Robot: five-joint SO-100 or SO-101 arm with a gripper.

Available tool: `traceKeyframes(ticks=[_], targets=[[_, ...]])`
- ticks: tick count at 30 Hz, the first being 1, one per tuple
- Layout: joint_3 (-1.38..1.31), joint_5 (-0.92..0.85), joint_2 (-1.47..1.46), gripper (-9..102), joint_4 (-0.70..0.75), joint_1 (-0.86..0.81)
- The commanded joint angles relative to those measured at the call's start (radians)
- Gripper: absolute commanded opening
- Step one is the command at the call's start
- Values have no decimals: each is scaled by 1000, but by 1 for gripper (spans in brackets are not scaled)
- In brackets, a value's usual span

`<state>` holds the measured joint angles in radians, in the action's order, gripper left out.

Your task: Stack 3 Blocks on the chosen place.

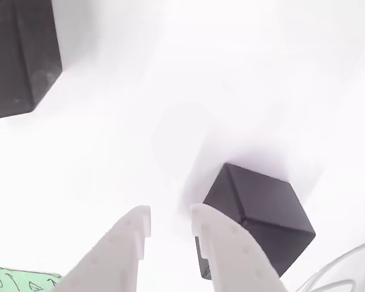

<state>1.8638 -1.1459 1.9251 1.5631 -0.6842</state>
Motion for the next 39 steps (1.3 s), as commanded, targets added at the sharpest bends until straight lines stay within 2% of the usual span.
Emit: traceKeyframes(ticks=[1, 7, 13, 21, 27, 39], targets=[[71, -101, 127, 4, 9, -40], [172, -242, 238, 5, 9, -141], [190, -408, 215, 9, 9, -284], [209, -614, 189, 25, 9, -436], [253, -738, 189, 27, 9, -503], [327, -761, 186, 27, 9, -541]])
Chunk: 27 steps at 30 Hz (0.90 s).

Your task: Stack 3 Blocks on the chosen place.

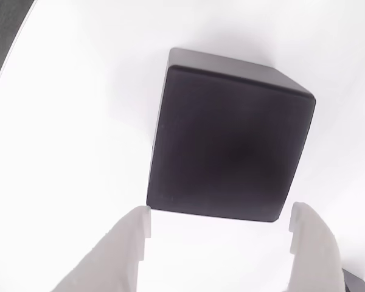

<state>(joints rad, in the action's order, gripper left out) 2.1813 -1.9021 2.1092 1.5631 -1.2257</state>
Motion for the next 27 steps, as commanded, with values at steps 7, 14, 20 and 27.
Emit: traceKeyframes(ticks=[7, 14, 20, 27], targets=[[34, 0, 2, 27, 9, -6], [21, -6, 0, 33, 9, -11], [37, -8, 0, 33, 9, -2], [77, -8, -11, 33, 9, 23]])
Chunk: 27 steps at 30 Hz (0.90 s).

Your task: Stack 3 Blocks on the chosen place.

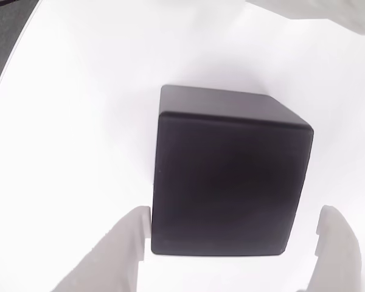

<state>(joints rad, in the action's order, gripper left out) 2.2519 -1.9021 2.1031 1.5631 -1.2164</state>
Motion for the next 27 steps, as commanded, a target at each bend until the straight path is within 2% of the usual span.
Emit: traceKeyframes(ticks=[1, 17, 24, 27], targets=[[12, -8, -9, 33, 9, 18], [55, -3, -58, 33, -57, 44], [46, 9, -69, 18, -69, 54], [34, 11, -69, 16, -69, 55]])
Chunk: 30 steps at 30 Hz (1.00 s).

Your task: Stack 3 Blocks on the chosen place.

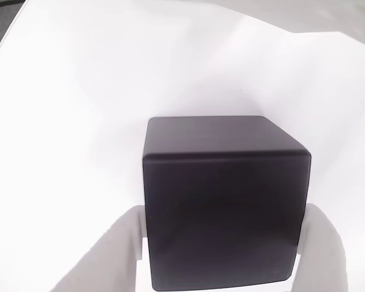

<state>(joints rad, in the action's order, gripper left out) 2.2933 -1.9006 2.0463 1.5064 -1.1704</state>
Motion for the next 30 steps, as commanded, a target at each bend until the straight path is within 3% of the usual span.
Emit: traceKeyframes(ticks=[1, 6, 14, 30], targets=[[-14, 9, -14, 16, -14, 9], [-67, 48, -21, 16, -18, 20], [-204, 331, -100, 16, -34, 161], [-365, 992, -110, 16, 9, 703]])
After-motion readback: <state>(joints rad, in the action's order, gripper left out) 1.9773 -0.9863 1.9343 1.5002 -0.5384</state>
